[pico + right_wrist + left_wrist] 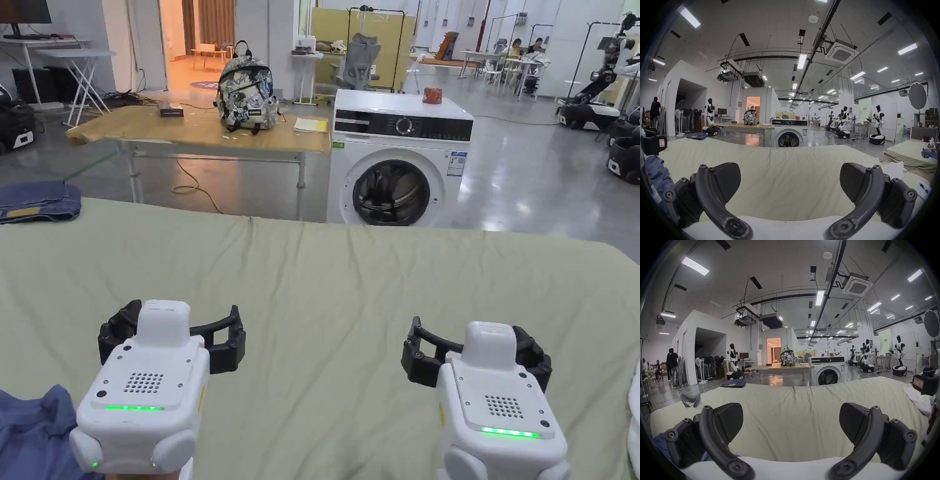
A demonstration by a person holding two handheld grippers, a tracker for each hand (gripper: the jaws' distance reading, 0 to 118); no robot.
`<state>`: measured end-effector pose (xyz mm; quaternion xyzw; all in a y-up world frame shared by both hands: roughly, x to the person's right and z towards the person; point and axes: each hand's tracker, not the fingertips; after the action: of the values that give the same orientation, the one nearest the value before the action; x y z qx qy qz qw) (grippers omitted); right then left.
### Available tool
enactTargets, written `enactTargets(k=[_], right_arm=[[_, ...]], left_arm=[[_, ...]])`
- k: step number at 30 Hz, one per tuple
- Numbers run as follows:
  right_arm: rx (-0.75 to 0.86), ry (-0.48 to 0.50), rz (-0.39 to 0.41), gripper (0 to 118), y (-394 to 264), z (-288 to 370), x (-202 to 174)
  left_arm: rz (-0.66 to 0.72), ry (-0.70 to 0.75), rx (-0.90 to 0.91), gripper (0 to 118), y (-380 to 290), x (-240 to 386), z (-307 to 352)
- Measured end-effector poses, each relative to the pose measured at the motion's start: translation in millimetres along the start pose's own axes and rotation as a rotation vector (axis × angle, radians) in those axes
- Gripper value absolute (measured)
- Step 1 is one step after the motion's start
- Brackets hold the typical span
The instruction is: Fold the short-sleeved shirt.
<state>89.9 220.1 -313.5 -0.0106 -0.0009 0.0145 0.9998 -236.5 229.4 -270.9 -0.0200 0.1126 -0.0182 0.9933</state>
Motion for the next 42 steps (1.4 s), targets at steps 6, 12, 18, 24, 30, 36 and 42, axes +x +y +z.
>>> enactTargets(k=[6, 12, 18, 24, 30, 36, 42], right_arm=[[-0.017, 0.003, 0.087, 118, -1, -4, -3], [-0.071, -0.02, -0.053, 118, 2, -8, 11], [-0.072, -0.048, -0.678, 118, 12, -7, 51], [-0.043, 0.008, 0.073, 118, 26, -15, 11], [0.256, 0.011, 1.196, 118, -11, -3, -35], [0.228, 0.011, 1.137, 118, -12, 5, -40], [-0.029, 0.041, 0.29, 118, 25, -1, -15]], left_arm=[[0.055, -0.005, -0.032, 117, -2, -8, -4], [0.257, -0.037, -0.081, 117, -3, -32, -7], [0.827, -0.122, -0.079, 117, -10, -72, -12], [0.127, -0.007, -0.087, 109, 21, -30, -8], [-0.818, 0.09, 0.001, 108, 5, 25, -2], [-1.017, 0.097, 0.055, 107, 8, 38, 19], [-0.198, -0.002, -0.08, 108, 43, 10, 25]])
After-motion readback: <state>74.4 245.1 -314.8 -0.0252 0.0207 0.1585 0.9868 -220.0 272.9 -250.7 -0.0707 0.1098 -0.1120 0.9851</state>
